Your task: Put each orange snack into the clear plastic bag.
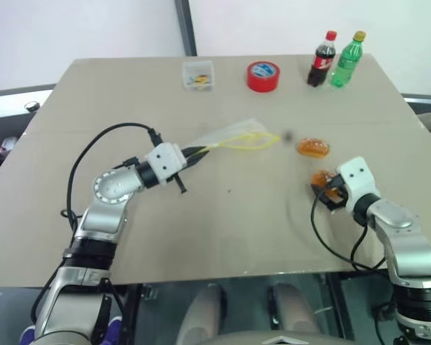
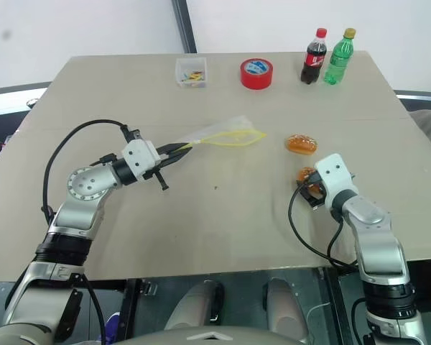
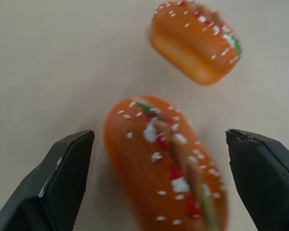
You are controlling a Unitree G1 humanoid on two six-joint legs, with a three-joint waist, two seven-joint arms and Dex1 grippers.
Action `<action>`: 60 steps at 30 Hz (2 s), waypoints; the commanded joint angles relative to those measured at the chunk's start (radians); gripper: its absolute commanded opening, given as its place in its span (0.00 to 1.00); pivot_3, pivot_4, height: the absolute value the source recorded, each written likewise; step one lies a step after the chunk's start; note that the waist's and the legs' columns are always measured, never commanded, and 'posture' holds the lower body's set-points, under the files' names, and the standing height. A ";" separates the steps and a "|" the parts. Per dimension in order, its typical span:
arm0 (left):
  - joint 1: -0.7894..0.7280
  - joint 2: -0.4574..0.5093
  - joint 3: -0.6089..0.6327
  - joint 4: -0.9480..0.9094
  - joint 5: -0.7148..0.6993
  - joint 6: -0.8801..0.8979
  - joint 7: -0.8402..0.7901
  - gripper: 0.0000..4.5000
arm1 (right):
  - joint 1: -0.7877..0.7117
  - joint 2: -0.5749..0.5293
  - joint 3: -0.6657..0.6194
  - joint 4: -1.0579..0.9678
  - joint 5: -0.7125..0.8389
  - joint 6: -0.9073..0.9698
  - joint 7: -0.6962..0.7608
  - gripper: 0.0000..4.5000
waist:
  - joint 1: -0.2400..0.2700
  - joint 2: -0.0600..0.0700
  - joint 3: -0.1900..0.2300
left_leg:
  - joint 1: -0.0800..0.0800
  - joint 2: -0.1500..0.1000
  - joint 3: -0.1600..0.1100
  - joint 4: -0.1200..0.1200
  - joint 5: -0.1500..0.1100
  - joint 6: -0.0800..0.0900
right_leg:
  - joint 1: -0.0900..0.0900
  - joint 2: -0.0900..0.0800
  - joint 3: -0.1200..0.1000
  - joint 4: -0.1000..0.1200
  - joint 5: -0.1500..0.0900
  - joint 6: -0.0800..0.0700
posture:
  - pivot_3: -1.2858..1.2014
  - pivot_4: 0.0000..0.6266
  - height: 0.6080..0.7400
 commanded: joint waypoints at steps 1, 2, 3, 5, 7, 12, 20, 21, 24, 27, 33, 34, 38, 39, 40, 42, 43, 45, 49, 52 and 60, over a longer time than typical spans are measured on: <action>0.005 0.000 0.022 -0.053 -0.024 0.012 0.001 0.00 | 0.007 -0.009 -0.039 -0.033 0.050 0.021 0.002 0.70 | 0.001 0.000 0.000 | 0.000 0.000 0.000 0.000 0.000 0.000 | 0.000 0.000 0.000 0.000 0.000 0.000 | 0.52 0.24 1.00; 0.006 -0.001 0.021 -0.055 -0.023 0.014 0.002 0.00 | 0.009 -0.015 -0.039 -0.038 0.058 0.022 0.003 0.61 | 0.001 0.000 0.000 | 0.000 0.000 0.000 0.000 0.000 0.000 | 0.000 0.000 0.000 0.000 0.000 0.000 | 0.52 0.24 1.00; 0.007 -0.003 0.020 -0.057 -0.022 0.015 0.004 0.00 | 0.010 -0.019 -0.040 -0.047 0.070 0.021 0.005 0.52 | 0.001 0.000 0.000 | 0.000 0.000 0.000 0.000 0.000 0.000 | 0.000 0.000 0.000 0.000 0.000 0.000 | 0.52 0.24 1.00; 0.011 -0.005 0.020 -0.064 -0.022 0.019 0.005 0.00 | 0.005 -0.013 -0.044 -0.073 0.106 0.025 0.009 0.32 | 0.001 0.000 0.000 | 0.000 0.000 0.000 0.000 0.000 0.000 | 0.000 0.000 0.000 0.000 0.000 0.000 | 0.52 0.24 1.00; 0.016 -0.009 0.019 -0.074 -0.020 0.021 0.006 0.00 | -0.013 0.003 -0.032 -0.119 0.167 0.018 0.031 0.32 | 0.000 0.000 0.000 | 0.000 0.000 0.000 0.000 0.000 0.000 | 0.000 0.000 0.000 0.000 0.000 0.000 | 0.52 0.24 1.00; 0.032 -0.018 0.017 -0.104 -0.026 0.038 0.004 0.00 | -0.130 0.073 0.065 -0.151 0.216 0.032 -0.003 0.32 | -0.005 0.000 0.000 | 0.001 0.003 0.001 0.000 0.000 0.000 | 0.000 0.001 0.000 0.001 0.000 0.000 | 0.52 0.24 1.00; 0.053 -0.021 0.010 -0.149 -0.017 0.049 0.006 0.00 | -0.335 0.143 0.207 0.000 0.176 -0.002 -0.054 0.32 | 0.005 0.000 0.000 | -0.001 0.003 -0.001 0.000 0.000 0.000 | 0.000 0.000 -0.001 -0.001 0.000 0.000 | 0.52 0.24 1.00; 0.055 -0.023 0.010 -0.156 -0.018 0.054 0.009 0.00 | -0.339 0.140 0.219 0.009 0.174 -0.007 -0.051 0.32 | 0.006 0.000 0.000 | -0.001 0.002 -0.001 0.000 0.000 0.000 | 0.000 0.000 -0.001 -0.001 0.000 0.000 | 0.52 0.24 1.00; 0.060 -0.024 0.011 -0.177 -0.017 0.068 0.014 0.00 | -0.343 0.131 0.243 0.013 0.174 -0.018 -0.043 0.32 | 0.003 0.000 0.000 | -0.001 0.002 -0.001 0.000 0.000 0.000 | -0.001 0.000 -0.001 -0.001 0.000 0.000 | 0.52 0.24 1.00; 0.065 -0.023 0.015 -0.192 -0.018 0.089 0.022 0.00 | -0.339 0.118 0.252 -0.004 0.175 -0.018 -0.042 0.32 | 0.001 0.000 0.000 | -0.001 0.003 -0.001 0.000 0.000 0.000 | -0.001 0.000 -0.001 0.000 0.000 0.000 | 0.52 0.24 1.00; 0.063 -0.018 0.018 -0.196 -0.014 0.112 0.029 0.00 | -0.318 0.092 0.213 -0.079 0.207 0.021 -0.051 0.32 | 0.000 0.000 0.000 | -0.001 0.003 -0.001 0.000 0.000 0.000 | -0.001 0.000 -0.001 0.000 0.000 0.000 | 0.52 0.24 1.00; 0.061 -0.018 0.018 -0.193 -0.013 0.113 0.030 0.00 | -0.313 0.089 0.214 -0.088 0.209 0.026 -0.052 0.32 | 0.000 0.000 0.000 | -0.001 0.003 -0.001 0.000 0.000 0.000 | -0.001 0.000 -0.001 0.000 0.000 0.000 | 0.52 0.24 1.00; 0.052 -0.019 0.015 -0.185 -0.006 0.111 0.033 0.00 | -0.301 0.083 0.215 -0.114 0.217 0.043 -0.057 0.32 | 0.000 0.000 0.000 | -0.001 0.003 -0.001 0.000 0.000 0.000 | -0.001 0.000 -0.001 0.000 0.000 0.000 | 0.52 0.24 1.00; 0.049 -0.021 0.013 -0.184 -0.006 0.113 0.034 0.00 | -0.299 0.081 0.213 -0.120 0.218 0.047 -0.060 0.32 | 0.000 0.000 0.000 | -0.001 0.003 -0.001 0.000 0.000 0.000 | -0.001 0.000 -0.001 0.000 0.000 0.000 | 0.52 0.24 1.00; 0.048 -0.021 0.013 -0.183 -0.006 0.112 0.034 0.00 | -0.298 0.080 0.212 -0.123 0.219 0.050 -0.063 0.32 | 0.000 0.000 0.000 | -0.001 0.003 -0.001 0.000 0.000 0.000 | -0.001 0.000 -0.001 0.000 0.000 0.000 | 0.52 0.24 1.00; 0.045 -0.023 0.013 -0.182 -0.006 0.110 0.032 0.00 | -0.295 0.078 0.216 -0.125 0.215 0.053 -0.069 0.32 | 0.000 0.000 0.000 | -0.001 0.003 -0.001 0.000 0.000 0.000 | -0.001 0.000 -0.001 0.000 0.000 0.000 | 0.52 0.24 1.00; 0.046 -0.023 0.012 -0.184 -0.006 0.110 0.031 0.00 | -0.292 0.074 0.222 -0.126 0.211 0.053 -0.072 0.32 | 0.000 0.000 0.000 | -0.001 0.003 -0.001 0.000 0.000 0.000 | -0.001 0.000 -0.001 0.000 0.000 0.000 | 0.52 0.24 1.00; 0.046 -0.024 0.012 -0.186 -0.007 0.110 0.030 0.00 | -0.289 0.073 0.234 -0.121 0.203 0.055 -0.080 0.32 | 0.000 0.000 0.000 | -0.001 0.003 -0.001 0.000 0.000 0.000 | -0.001 0.000 -0.001 0.000 0.000 0.000 | 0.52 0.24 1.00; 0.051 -0.023 0.012 -0.188 -0.010 0.106 0.026 0.00 | -0.290 0.072 0.250 -0.108 0.190 0.048 -0.090 0.32 | 0.000 0.000 0.000 | -0.001 0.003 -0.001 0.000 0.000 0.000 | -0.001 0.000 -0.001 0.000 0.000 0.000 | 0.52 0.24 1.00; 0.058 -0.025 0.007 -0.203 -0.017 0.106 0.018 0.00 | -0.295 0.065 0.267 -0.085 0.171 0.037 -0.093 0.32 | 0.000 0.000 0.000 | -0.001 0.003 -0.001 0.000 0.000 0.000 | -0.001 0.000 -0.001 0.000 0.000 0.000 | 0.52 0.24 1.00; 0.089 -0.026 -0.034 -0.225 -0.010 0.080 -0.028 0.00 | -0.364 0.098 0.357 0.072 0.103 -0.047 -0.097 0.32 | -0.002 0.000 0.000 | -0.001 0.003 0.000 0.000 0.000 0.000 | -0.001 0.000 0.000 0.000 0.000 0.000 | 0.52 0.24 1.00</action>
